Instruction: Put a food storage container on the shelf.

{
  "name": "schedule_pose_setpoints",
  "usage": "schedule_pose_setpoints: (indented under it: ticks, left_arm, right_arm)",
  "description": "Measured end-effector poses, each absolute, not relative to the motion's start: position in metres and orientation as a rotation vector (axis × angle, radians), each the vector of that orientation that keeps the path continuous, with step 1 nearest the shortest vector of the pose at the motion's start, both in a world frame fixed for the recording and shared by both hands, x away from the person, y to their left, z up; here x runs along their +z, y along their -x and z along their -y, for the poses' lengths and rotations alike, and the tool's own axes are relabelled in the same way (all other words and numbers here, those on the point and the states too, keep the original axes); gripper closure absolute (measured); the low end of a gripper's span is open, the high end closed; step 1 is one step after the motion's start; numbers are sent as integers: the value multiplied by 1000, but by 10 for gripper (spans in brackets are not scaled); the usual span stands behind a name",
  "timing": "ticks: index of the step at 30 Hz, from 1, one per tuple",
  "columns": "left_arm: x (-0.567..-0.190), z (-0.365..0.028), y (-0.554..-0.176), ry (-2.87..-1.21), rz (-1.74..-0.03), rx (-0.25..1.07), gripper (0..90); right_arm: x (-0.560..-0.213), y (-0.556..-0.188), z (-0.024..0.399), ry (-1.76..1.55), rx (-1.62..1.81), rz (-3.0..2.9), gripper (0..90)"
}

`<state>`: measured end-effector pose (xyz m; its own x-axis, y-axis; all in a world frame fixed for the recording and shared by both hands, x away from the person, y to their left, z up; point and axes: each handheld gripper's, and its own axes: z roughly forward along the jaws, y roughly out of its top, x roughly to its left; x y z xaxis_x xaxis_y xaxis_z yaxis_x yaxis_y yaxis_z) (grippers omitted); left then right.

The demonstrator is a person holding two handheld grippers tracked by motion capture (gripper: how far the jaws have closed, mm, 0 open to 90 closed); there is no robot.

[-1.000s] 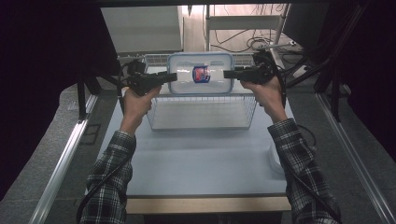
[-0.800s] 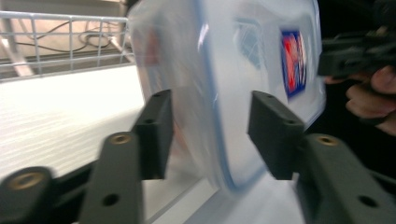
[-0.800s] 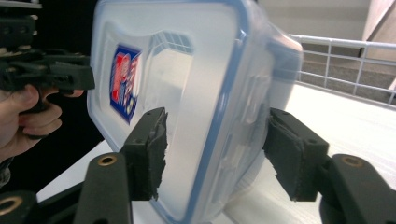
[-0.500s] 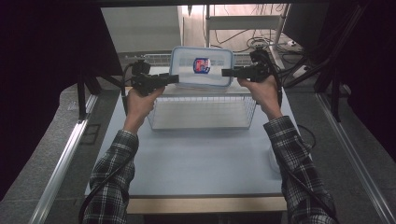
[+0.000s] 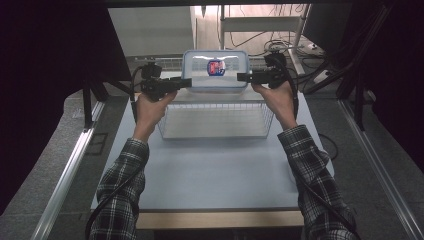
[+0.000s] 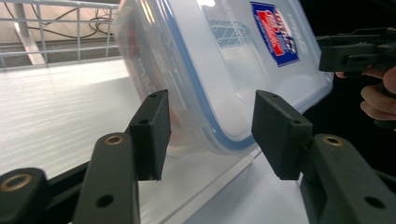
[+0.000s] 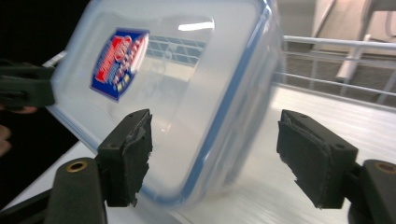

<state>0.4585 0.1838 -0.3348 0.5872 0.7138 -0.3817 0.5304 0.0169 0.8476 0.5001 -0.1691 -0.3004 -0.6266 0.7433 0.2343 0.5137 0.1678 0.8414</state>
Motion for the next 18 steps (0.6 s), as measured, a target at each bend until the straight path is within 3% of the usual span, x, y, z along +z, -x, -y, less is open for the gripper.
schedule_pose_setpoints:
  ticks: [3, 8, 13, 18]
  left_arm:
    - [-335, -184, -459, -1643, -1054, 190, 457]
    - [-331, -185, -459, -1652, -1089, 245, 459]
    - [-331, -184, -460, -1648, -1091, 266, 442]
    - [-330, -185, -462, -1635, -1095, 267, 420]
  right_arm:
    - [-301, -499, 171, -1173, 1442, -2239, 411]
    - [-302, -499, 171, -1172, 1476, -2262, 481]
    - [-301, -498, 170, -1167, 1462, -2256, 477]
    - [-300, -497, 163, -1156, 1410, -2216, 413]
